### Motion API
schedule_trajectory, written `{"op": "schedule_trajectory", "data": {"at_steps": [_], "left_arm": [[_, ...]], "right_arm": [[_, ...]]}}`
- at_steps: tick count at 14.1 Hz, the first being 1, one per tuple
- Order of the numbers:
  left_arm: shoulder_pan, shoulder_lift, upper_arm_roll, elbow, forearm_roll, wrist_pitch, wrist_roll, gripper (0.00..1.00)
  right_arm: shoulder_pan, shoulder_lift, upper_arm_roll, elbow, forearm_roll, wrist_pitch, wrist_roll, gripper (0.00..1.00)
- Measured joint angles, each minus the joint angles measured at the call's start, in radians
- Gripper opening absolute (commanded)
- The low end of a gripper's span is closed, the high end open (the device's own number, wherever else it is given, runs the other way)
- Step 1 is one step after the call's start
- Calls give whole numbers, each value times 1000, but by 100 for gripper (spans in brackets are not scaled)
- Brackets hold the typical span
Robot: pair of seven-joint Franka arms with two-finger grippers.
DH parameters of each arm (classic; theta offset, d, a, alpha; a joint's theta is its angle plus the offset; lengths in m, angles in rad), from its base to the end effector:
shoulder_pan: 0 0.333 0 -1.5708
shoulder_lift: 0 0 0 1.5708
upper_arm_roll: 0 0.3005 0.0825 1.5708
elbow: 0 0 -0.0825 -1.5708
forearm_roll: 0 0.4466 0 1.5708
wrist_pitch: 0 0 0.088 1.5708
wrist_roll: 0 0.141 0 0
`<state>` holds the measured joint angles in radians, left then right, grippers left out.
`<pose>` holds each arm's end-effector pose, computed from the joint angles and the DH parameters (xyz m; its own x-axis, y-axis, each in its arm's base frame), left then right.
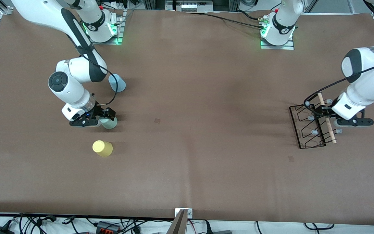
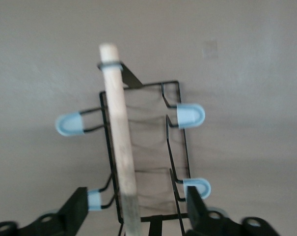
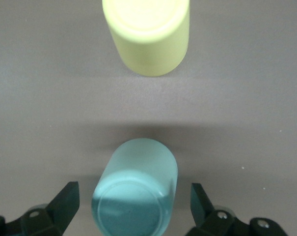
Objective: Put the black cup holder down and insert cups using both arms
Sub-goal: 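Close the right gripper on the teal cup while the left gripper grasps the handle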
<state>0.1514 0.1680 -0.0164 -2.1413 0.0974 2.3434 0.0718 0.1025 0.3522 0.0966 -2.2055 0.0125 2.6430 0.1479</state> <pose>0.6042 0.0858 0.2381 0.9996 -0.0043 0.0268 -0.0024 -0.9975 -0.0713 0.5838 0.1211 0.1275 0.9964 0.0309 0.0794 0.0352 -0.9980 -0.0524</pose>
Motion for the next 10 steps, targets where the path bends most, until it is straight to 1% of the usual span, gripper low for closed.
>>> {"op": "schedule_trajectory", "data": {"at_steps": [2,3,4,5,8,10], "left_arm": [[0,0,0,-21,0,12,0,30],[0,0,0,-22,0,13,0,20],[0,-2,0,-22,0,14,0,13],[0,-2,0,-22,0,14,0,10],[2,-3,0,-21,1,14,-2,6],[1,-3,-1,-20,2,15,-4,5]], "right_arm": [[3,2,0,-6,0,0,0,100],[3,3,0,-7,0,0,0,95],[3,4,0,-7,0,0,0,93],[3,4,0,-7,0,0,0,93],[3,5,-2,-8,0,0,0,93],[1,5,-4,-8,0,0,0,93]]}}
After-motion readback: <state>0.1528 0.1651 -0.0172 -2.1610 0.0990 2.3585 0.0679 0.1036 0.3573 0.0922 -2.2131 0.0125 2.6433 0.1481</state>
